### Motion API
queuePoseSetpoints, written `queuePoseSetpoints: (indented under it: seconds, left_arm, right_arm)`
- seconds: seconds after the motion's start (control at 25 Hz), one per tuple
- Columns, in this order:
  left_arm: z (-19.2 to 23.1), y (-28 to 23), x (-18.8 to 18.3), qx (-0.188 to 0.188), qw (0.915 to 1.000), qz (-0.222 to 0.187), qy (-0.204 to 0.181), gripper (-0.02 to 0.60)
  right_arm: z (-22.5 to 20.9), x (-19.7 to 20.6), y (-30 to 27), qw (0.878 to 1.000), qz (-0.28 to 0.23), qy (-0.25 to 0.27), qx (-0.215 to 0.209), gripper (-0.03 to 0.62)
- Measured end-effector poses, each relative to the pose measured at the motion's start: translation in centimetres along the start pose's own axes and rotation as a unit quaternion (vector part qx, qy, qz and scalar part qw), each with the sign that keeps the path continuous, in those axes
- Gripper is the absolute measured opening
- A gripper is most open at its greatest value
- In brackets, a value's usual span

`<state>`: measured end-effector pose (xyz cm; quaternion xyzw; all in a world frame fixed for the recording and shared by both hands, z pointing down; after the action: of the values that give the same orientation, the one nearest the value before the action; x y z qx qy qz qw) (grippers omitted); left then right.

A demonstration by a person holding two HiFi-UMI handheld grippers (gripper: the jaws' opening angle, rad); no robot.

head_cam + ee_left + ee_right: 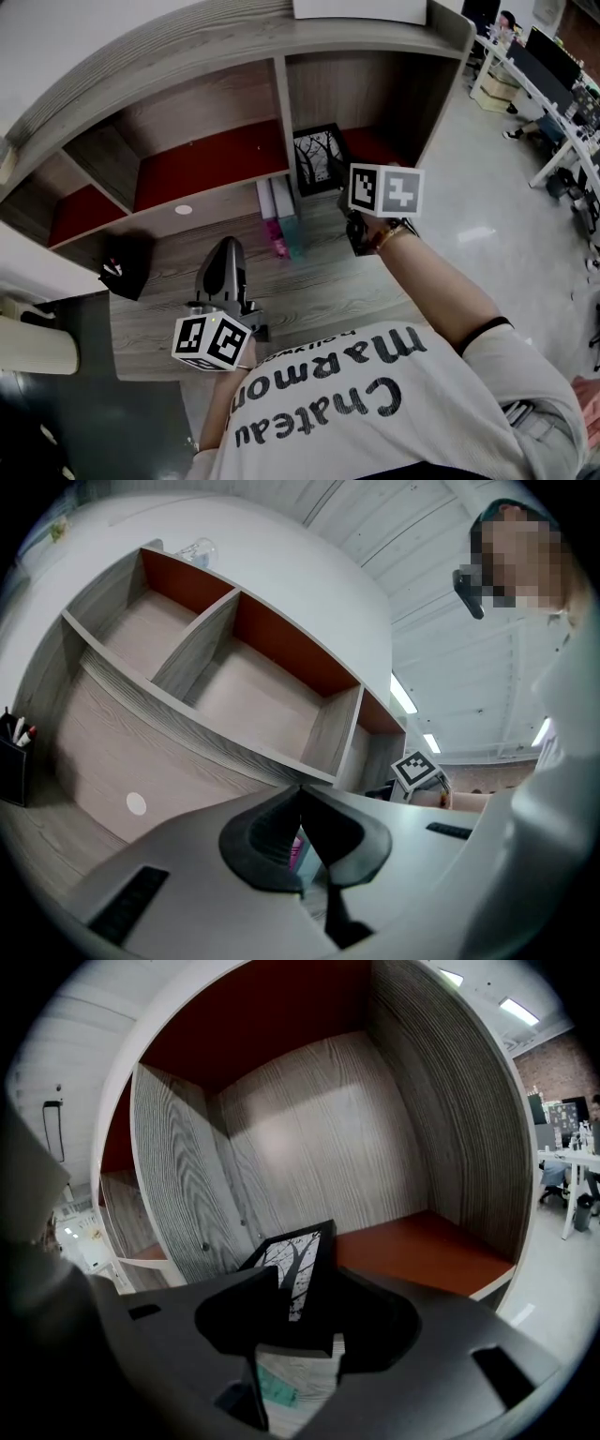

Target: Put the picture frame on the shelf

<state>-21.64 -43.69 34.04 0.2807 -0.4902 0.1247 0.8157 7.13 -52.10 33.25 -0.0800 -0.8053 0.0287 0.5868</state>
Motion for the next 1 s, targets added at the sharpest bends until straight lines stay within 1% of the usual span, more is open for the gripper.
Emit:
queuePoseSetpoints:
  seconds: [0.44,0.64,0.8,1.0]
  left_arm:
    - [0.0,1.1,-1.1,-0.018,0.9997,-0.009,-0.014,0.017]
    - [-0.4,1.7,-1.1,-0.024,0.9996,-0.003,-0.017,0.017]
    - [-1.0,1.9,-1.1,-0.022,0.9995,-0.004,-0.021,0.017]
    - [-2.4,1.7,-1.0,-0.015,0.9994,-0.003,-0.03,0.017]
  right_arm:
    - [0.3,0.2,-0.3,0.998,-0.001,0.055,0.004,0.184]
    - [0.5,0.1,-0.3,0.995,-0.004,0.097,0.002,0.192]
    - [0.1,-0.1,-0.1,0.997,-0.005,0.078,-0.005,0.21]
    - [0.0,-0.4,1.5,0.998,-0.025,0.049,-0.026,0.216]
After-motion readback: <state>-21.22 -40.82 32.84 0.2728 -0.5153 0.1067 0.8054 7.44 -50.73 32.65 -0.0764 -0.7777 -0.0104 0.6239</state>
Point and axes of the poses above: the fingertips, and each gripper's own axes: y backward along the fingers, z to its left, x out of its underside, the point moved 6 cm from there along y, backward along the fingers, and after that the axes turned 14 degrees about -z, right-handed, at the moved point
